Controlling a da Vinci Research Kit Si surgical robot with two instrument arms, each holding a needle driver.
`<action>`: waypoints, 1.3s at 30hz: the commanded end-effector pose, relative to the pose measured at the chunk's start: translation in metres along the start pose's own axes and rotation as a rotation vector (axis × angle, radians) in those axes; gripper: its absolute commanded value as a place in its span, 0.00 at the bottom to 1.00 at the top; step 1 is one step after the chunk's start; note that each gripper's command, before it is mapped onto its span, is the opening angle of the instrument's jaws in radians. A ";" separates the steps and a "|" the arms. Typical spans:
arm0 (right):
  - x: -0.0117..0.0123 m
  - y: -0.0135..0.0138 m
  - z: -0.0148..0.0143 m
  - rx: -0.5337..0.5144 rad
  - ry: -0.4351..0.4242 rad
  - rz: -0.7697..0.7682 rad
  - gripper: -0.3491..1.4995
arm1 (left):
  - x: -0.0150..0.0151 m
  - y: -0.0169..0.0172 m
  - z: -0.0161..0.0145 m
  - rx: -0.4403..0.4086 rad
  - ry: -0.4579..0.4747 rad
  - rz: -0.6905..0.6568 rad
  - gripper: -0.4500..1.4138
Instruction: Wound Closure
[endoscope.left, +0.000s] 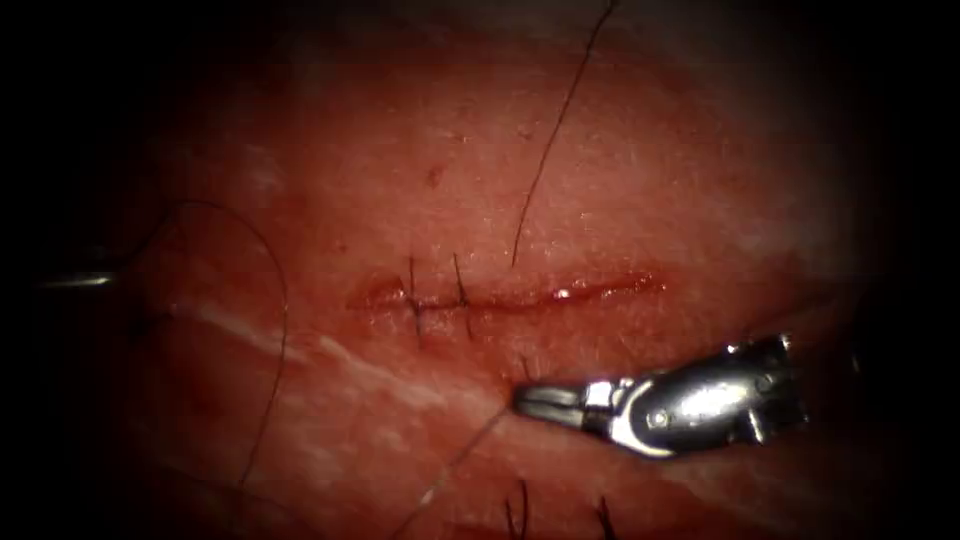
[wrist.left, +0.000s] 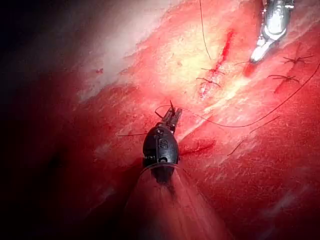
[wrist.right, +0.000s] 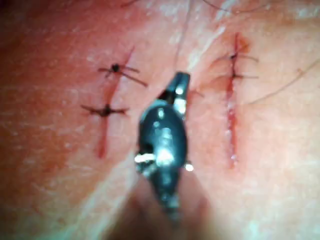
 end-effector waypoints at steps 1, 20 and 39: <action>0.0008 -0.0025 0.0001 0.016 0.007 0.002 0.00 | -0.0008 0.0002 0.0008 -0.004 0.000 -0.002 0.00; 0.0101 -0.0083 -0.0023 -0.006 0.004 -0.144 0.72 | -0.0012 0.0005 0.0012 -0.010 -0.002 0.002 0.00; -0.0046 0.0016 0.0017 -0.082 -0.032 -0.125 0.50 | -0.0014 0.0005 0.0012 -0.009 -0.002 0.004 0.00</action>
